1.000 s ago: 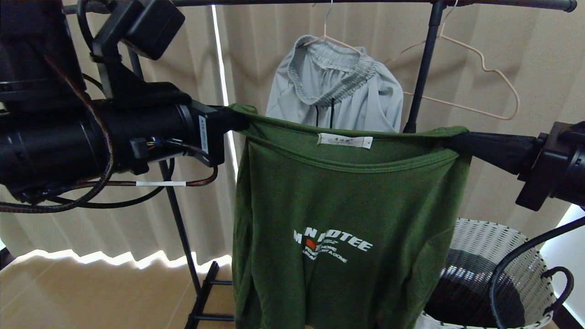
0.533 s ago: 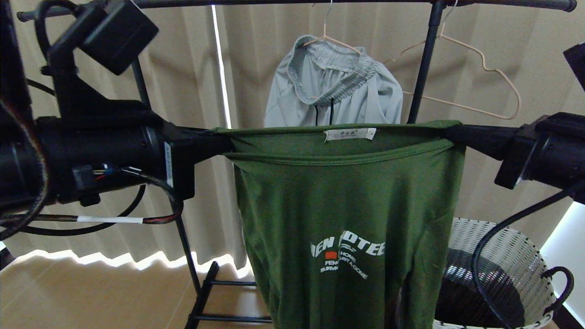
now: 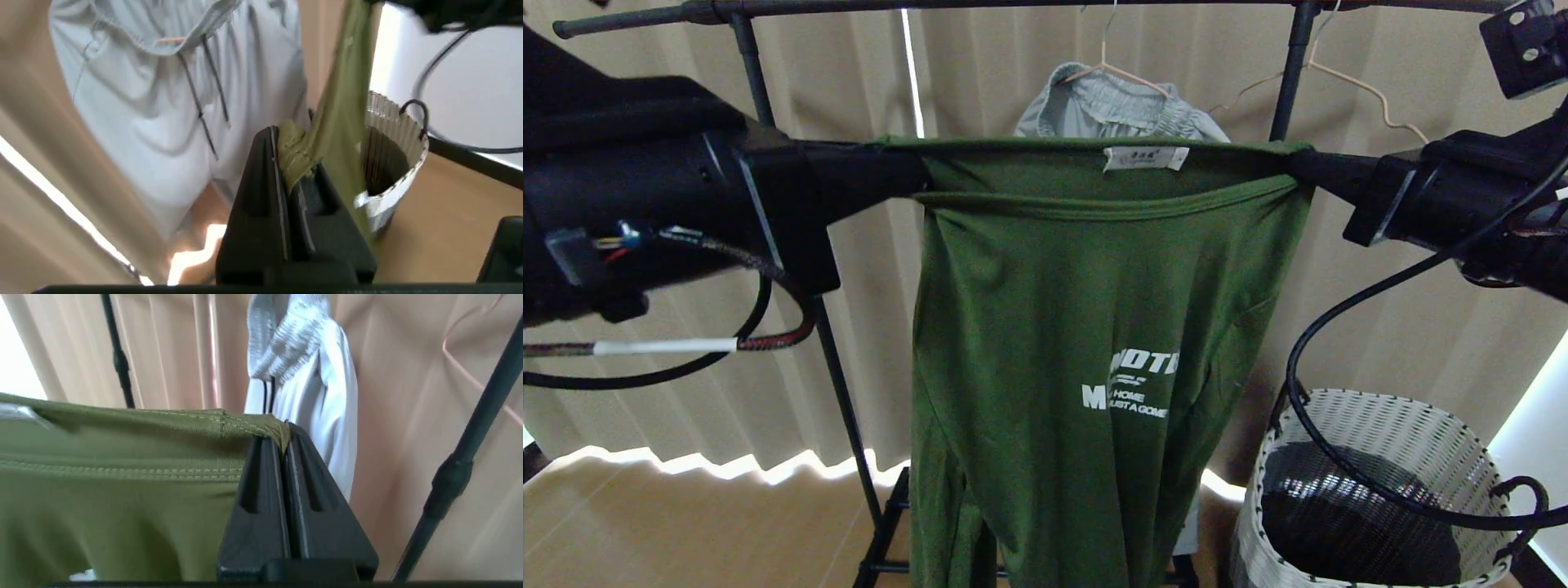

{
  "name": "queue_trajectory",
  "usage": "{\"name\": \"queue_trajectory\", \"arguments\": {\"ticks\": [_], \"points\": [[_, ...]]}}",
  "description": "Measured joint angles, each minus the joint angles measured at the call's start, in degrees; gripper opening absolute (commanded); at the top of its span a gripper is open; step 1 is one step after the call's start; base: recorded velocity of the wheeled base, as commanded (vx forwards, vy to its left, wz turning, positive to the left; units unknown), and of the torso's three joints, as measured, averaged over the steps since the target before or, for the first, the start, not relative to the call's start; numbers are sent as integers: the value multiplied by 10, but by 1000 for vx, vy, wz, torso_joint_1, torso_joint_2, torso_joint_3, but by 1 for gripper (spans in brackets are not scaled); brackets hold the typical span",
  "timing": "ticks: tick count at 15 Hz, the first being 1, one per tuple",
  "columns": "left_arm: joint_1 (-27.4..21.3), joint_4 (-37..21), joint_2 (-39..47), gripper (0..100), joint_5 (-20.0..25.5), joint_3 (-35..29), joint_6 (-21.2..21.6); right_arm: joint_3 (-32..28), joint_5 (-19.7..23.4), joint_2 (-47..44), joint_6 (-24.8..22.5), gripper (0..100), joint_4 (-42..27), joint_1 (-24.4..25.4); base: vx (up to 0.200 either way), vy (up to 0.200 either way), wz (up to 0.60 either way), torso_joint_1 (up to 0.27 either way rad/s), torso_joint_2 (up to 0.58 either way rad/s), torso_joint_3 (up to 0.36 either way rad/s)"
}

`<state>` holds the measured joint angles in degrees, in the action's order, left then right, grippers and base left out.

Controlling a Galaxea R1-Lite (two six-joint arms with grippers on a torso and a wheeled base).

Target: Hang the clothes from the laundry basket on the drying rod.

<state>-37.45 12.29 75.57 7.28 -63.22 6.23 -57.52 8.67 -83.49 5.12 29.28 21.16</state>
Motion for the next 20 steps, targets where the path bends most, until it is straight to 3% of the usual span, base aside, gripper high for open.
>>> {"name": "queue_trajectory", "arguments": {"ticks": [2,8,12,14,18,20], "points": [[4,36,27,0,-1,-22,0,-4,-1,5,0,0,-6,0,0,0,0,0,0,0],[23,70,106,0,-2,-51,0,21,5,98,0,0,-92,12,0,0,0,0,0,0],[28,98,142,0,-27,-50,-4,69,4,158,-2,0,-121,101,0,0,0,0,0,0],[28,98,149,0,-28,-50,-6,81,2,166,-2,0,-119,122,0,0,0,0,0,0],[29,94,152,0,-29,-47,-7,80,0,146,-9,0,-100,118,0,0,0,0,0,0],[33,53,140,0,-30,-46,-7,75,1,127,-30,0,-86,84,0,0,0,0,0,0]]}}
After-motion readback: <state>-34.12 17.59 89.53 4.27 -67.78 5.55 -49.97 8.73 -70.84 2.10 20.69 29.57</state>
